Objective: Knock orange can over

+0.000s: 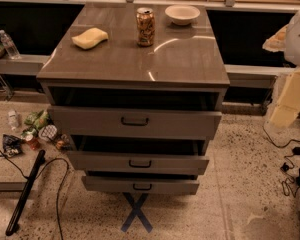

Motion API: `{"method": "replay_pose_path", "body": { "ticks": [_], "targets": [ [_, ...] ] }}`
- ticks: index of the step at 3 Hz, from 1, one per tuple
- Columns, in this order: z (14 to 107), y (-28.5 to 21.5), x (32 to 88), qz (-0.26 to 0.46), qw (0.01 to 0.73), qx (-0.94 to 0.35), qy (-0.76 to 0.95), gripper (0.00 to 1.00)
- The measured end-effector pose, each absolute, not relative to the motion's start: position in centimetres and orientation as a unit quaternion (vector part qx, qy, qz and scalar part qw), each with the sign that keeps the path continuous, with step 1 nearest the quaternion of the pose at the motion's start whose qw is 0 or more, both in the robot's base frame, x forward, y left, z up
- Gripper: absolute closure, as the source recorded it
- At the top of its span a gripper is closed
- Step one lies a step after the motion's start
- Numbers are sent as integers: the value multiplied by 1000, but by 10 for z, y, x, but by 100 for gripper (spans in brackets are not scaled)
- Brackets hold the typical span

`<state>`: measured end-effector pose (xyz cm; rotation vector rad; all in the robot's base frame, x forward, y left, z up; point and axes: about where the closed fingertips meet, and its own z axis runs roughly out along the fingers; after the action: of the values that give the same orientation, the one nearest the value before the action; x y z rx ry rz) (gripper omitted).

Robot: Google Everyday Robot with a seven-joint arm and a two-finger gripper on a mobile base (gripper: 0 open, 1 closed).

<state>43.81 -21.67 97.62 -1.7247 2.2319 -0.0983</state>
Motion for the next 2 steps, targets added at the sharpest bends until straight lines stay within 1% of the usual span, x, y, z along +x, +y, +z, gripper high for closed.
{"method": "replay_pose_path", "body": {
  "ticks": [1, 2],
  "targets": [
    [976, -217, 438, -34, 159, -603, 781, 0],
    [970, -204, 472, -9, 215, -569, 794, 0]
  ]
}}
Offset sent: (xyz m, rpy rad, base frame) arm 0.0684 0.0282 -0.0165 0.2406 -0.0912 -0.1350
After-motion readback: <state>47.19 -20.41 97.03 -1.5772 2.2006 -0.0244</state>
